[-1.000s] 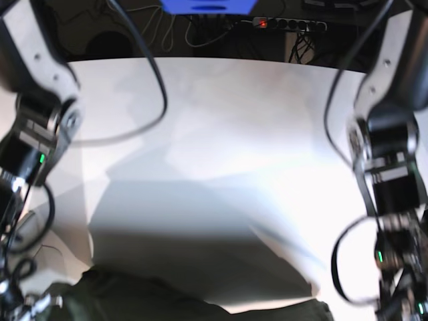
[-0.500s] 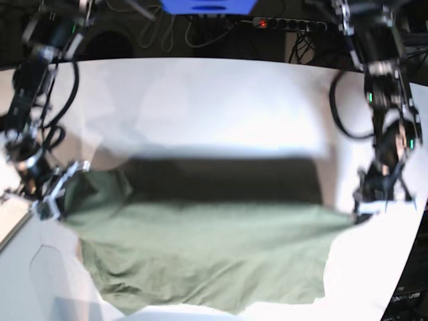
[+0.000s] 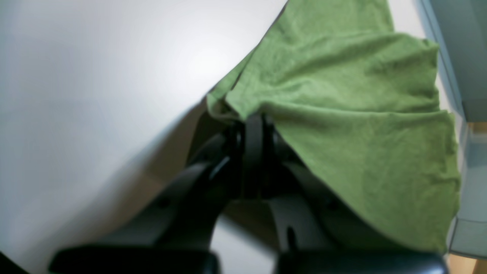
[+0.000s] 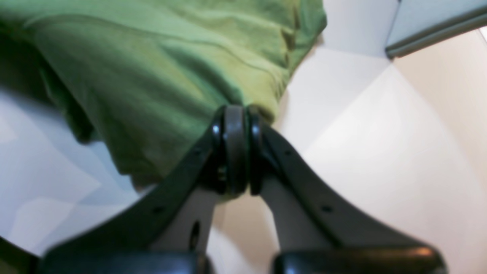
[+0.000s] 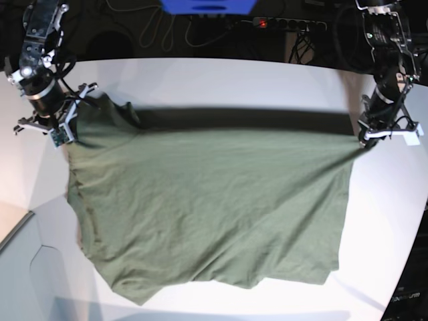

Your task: Layout the t-shirt on the table in an organized manner, then fold the t-shirt properly

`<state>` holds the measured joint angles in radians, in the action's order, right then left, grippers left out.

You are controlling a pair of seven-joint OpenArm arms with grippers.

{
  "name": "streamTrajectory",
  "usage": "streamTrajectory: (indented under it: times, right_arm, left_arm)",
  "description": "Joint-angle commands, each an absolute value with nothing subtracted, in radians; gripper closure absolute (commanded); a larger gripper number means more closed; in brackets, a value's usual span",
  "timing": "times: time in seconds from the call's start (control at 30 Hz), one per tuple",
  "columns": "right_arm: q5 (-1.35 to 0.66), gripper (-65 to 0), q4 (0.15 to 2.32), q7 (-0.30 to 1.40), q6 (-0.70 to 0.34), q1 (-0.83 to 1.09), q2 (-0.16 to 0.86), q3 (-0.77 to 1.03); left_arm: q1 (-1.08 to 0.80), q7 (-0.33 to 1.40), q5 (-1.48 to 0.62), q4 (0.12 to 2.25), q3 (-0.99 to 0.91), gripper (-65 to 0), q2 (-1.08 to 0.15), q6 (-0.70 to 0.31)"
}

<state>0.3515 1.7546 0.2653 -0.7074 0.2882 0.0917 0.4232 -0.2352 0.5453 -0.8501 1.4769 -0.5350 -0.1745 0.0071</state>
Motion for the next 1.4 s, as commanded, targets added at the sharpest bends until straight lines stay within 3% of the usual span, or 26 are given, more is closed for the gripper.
streamTrajectory:
  times: [0.0, 0.27, 0.5, 0.63, 0.97, 1.37]
  right_arm:
    - [0.341, 0.0, 1.768, 0.242, -0.698, 0.275, 0.105, 0.426]
    - [0.351, -1.1, 1.593, 0.251, -0.698, 0.077, 0.108, 0.42]
    - [0.45, -30.7, 1.506, 0.251, -0.698, -0.035, 0.116, 0.446]
    - [0.45, -42.1, 1.554, 0.251, -0.698, -0.03, 0.099, 0.501]
    - [0.446, -43.4, 1.489, 0.243, -0.698, 0.051, 0.051, 0.518]
    - [0.447, -43.4, 1.259, 0.249, -0.698, -0.051, 0.058, 0.515]
  left_arm:
    - [-0.232, 0.524, -0.858, 1.491, -0.541, -0.2, -0.191, 0.001]
    - [-0.183, 0.524, -0.858, 1.491, -0.53, -0.3, -0.186, 0.001]
    - [-0.13, 0.533, -0.857, 1.491, -0.53, -0.5, -0.186, 0.001]
    - [-0.125, 0.533, -0.857, 1.489, -0.529, -0.5, -0.186, 0.001]
    - [-0.125, 0.527, -0.865, 1.391, -0.529, -0.5, -0.186, 0.001]
    - [-0.13, 0.53, -0.865, 1.382, -0.529, -0.5, -0.186, 0.001]
